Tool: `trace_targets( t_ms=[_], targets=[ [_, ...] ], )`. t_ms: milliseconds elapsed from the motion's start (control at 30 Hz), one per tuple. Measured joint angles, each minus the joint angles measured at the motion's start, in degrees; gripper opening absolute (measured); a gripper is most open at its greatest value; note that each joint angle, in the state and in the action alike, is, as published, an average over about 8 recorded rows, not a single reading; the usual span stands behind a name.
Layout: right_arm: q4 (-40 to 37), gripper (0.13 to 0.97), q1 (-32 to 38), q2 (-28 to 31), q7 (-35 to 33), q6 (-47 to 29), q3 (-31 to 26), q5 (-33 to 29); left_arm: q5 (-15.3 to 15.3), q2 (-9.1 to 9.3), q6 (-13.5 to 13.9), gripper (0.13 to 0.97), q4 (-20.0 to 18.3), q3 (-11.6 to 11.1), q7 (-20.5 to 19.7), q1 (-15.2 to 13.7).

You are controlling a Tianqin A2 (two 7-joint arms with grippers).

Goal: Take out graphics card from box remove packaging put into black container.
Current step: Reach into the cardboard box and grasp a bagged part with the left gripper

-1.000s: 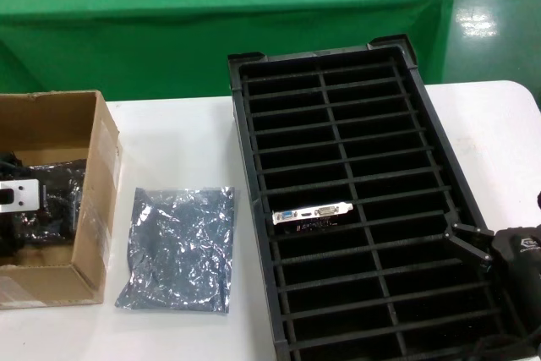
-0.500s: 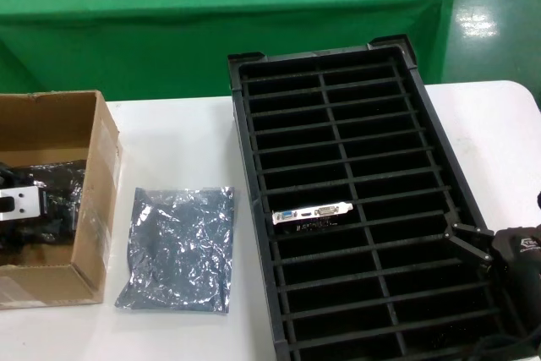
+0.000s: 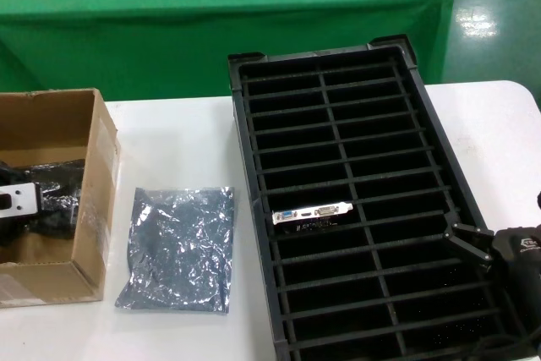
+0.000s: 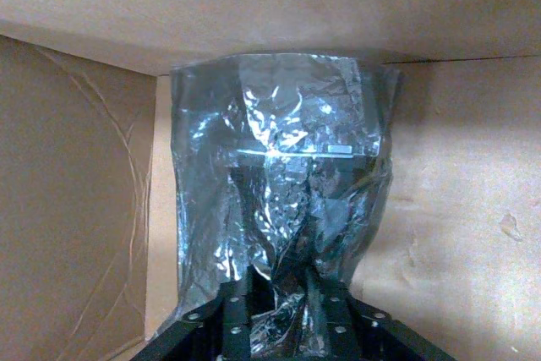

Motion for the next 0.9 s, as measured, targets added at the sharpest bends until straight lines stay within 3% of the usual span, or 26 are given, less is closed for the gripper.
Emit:
trace_targets(
  t_ms=[367, 900],
  targets=[
    [0.0, 0.966, 0.0, 0.0, 0.0, 0.0, 0.0, 0.0, -1.58, -0.23, -0.14, 0.208, -0.04, -1.6, 1.49, 0.63],
    [0.0, 0.966, 0.0, 0.0, 0.0, 0.0, 0.0, 0.0, -2.86, -0.67, -0.68, 0.143, -0.22, -2.89, 4.4, -0.6]
  ],
)
